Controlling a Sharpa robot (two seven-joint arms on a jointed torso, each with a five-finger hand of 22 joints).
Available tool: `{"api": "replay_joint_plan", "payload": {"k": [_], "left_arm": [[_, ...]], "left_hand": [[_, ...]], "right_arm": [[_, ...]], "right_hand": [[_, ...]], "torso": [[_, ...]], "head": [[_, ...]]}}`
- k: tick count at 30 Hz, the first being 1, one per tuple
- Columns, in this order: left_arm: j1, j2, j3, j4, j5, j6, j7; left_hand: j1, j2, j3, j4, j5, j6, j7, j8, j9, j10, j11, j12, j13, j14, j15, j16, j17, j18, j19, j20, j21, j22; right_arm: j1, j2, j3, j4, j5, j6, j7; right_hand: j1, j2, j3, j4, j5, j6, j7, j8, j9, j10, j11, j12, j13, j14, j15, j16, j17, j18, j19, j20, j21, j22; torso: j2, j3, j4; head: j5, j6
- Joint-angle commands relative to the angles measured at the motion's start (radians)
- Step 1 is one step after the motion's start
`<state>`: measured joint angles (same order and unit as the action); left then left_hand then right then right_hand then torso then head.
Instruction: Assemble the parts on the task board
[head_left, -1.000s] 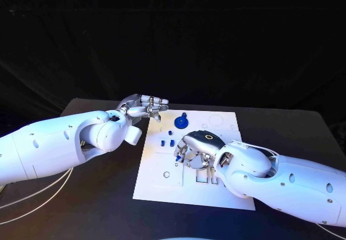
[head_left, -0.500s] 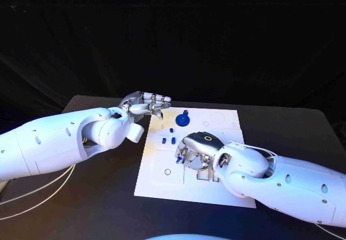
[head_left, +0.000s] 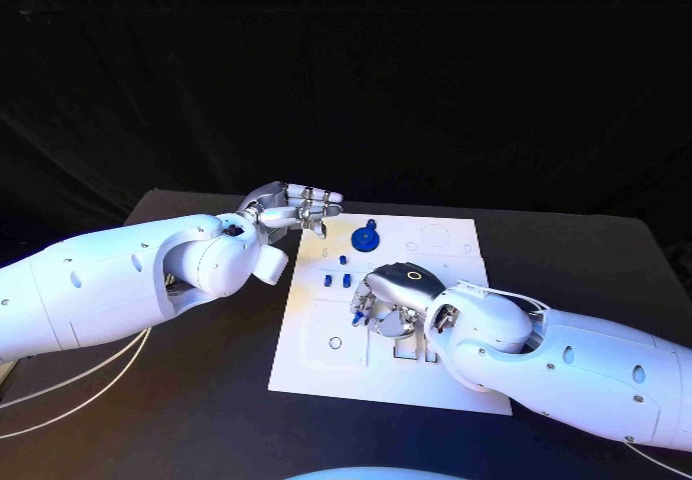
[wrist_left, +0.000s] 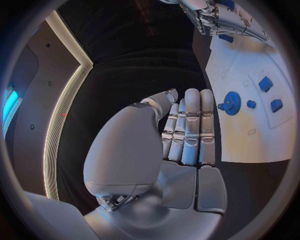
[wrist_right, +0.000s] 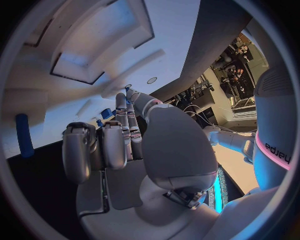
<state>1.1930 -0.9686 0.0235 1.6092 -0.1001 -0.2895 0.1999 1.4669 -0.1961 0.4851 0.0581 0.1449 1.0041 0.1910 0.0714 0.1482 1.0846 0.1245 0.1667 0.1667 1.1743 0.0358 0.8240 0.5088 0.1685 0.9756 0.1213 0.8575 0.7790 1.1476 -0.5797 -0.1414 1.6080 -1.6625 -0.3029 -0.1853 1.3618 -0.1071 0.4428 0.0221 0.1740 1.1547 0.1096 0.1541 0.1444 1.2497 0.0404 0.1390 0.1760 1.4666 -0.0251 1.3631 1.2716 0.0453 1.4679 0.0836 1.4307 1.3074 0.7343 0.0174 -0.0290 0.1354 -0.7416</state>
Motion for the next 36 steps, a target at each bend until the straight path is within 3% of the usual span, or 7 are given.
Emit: {"api": "replay_joint_plan", "payload": {"k": [1, 18, 23, 26, 29, 36], "left_arm": [[0.001, 0.001, 0.001, 0.004, 0.005, 0.019, 0.006], [0.001, -0.001, 0.001, 0.003, 0.005, 0.021, 0.0], [0.001, -0.001, 0.001, 0.003, 0.005, 0.021, 0.0], [0.001, -0.001, 0.001, 0.003, 0.005, 0.022, -0.001], [0.001, -0.001, 0.001, 0.003, 0.005, 0.023, -0.002], [0.001, -0.001, 0.001, 0.001, 0.005, 0.025, -0.004]], "left_hand": [[0.0, 0.01, -0.005, 0.0, 0.001, -0.006, 0.003, -0.004, -0.002, -0.007, -0.002, 0.004, 0.0, -0.007, 0.001, -0.007, -0.002, 0.016, -0.003, 0.002, -0.004, -0.001], [-0.001, 0.011, -0.006, 0.0, 0.001, -0.007, 0.003, -0.003, -0.002, -0.008, -0.001, 0.006, 0.0, -0.008, 0.001, -0.007, -0.003, 0.016, -0.004, 0.003, -0.005, -0.002], [-0.001, 0.011, -0.006, 0.0, 0.001, -0.007, 0.003, -0.003, -0.002, -0.008, -0.001, 0.006, 0.0, -0.008, 0.001, -0.007, -0.003, 0.016, -0.004, 0.003, -0.005, -0.002], [-0.001, 0.011, -0.006, 0.0, 0.001, -0.007, 0.003, -0.003, -0.002, -0.008, -0.001, 0.006, 0.0, -0.008, 0.001, -0.007, -0.003, 0.016, -0.004, 0.003, -0.005, -0.002], [-0.002, 0.011, -0.007, 0.0, 0.0, -0.007, 0.003, -0.003, -0.002, -0.009, -0.001, 0.006, 0.0, -0.009, 0.001, -0.008, -0.004, 0.016, -0.004, 0.003, -0.005, -0.002], [-0.003, 0.011, -0.009, 0.0, 0.0, -0.008, 0.004, -0.003, -0.003, -0.011, -0.001, 0.007, 0.0, -0.009, 0.002, -0.008, -0.005, 0.016, -0.004, 0.004, -0.006, -0.003]], "right_arm": [[-0.005, 0.003, -0.003, -0.005, -0.021, 0.035, -0.005], [-0.01, 0.011, -0.006, -0.001, -0.023, 0.061, -0.004], [-0.01, 0.013, -0.006, -0.004, -0.024, 0.078, -0.019], [-0.01, 0.012, -0.006, -0.009, -0.031, 0.074, -0.036], [-0.01, 0.008, -0.006, -0.009, -0.04, 0.059, -0.049], [-0.007, -0.032, -0.006, 0.04, -0.051, 0.03, -0.059]], "right_hand": [[-0.012, 0.001, -0.001, 0.005, 0.005, 0.007, 0.001, 0.007, 0.001, 0.002, 0.007, -0.004, -0.001, 0.048, -0.003, 0.002, 0.0, -0.013, 0.034, -0.005, 0.004, 0.201], [-0.021, -0.003, -0.007, 0.008, 0.008, 0.003, 0.002, 0.004, 0.002, 0.0, 0.008, -0.008, 0.0, 0.047, -0.002, 0.0, -0.005, -0.012, 0.031, -0.004, -0.002, 0.199], [-0.056, -0.025, -0.031, 0.025, 0.04, -0.039, 0.022, -0.023, -0.006, -0.039, 0.025, -0.037, -0.007, 0.045, 0.012, -0.004, -0.011, -0.009, 0.023, 0.004, -0.017, 0.193], [-0.072, -0.04, -0.047, 0.033, 0.04, -0.082, 0.045, -0.05, -0.015, -0.088, 0.046, -0.065, -0.016, 0.04, 0.029, -0.015, -0.028, -0.003, 0.007, 0.016, -0.05, 0.18], [-0.078, -0.051, -0.067, 0.034, 0.038, -0.108, 0.057, -0.068, -0.022, -0.132, 0.061, -0.073, -0.023, 0.033, 0.041, -0.033, -0.053, 0.006, -0.012, 0.028, -0.09, 0.163], [-0.074, -0.058, -0.09, 0.029, 0.038, -0.119, 0.06, -0.077, -0.025, -0.164, 0.067, -0.066, -0.026, 0.029, 0.046, -0.042, -0.065, 0.012, -0.026, 0.037, -0.119, 0.151]], "torso": [[0.0, 0.0, -0.0002], [-0.001, -0.0006, -0.0001], [-0.001, -0.0008, 0.0007], [-0.002, -0.0007, 0.0003], [-0.001, -0.0006, 0.0006], [-0.002, 0.0005, 0.0]], "head": [[0.002, -0.002], [0.002, -0.002], [0.0, 0.002], [-0.001, 0.004], [-0.003, 0.006], [-0.006, 0.011]]}}
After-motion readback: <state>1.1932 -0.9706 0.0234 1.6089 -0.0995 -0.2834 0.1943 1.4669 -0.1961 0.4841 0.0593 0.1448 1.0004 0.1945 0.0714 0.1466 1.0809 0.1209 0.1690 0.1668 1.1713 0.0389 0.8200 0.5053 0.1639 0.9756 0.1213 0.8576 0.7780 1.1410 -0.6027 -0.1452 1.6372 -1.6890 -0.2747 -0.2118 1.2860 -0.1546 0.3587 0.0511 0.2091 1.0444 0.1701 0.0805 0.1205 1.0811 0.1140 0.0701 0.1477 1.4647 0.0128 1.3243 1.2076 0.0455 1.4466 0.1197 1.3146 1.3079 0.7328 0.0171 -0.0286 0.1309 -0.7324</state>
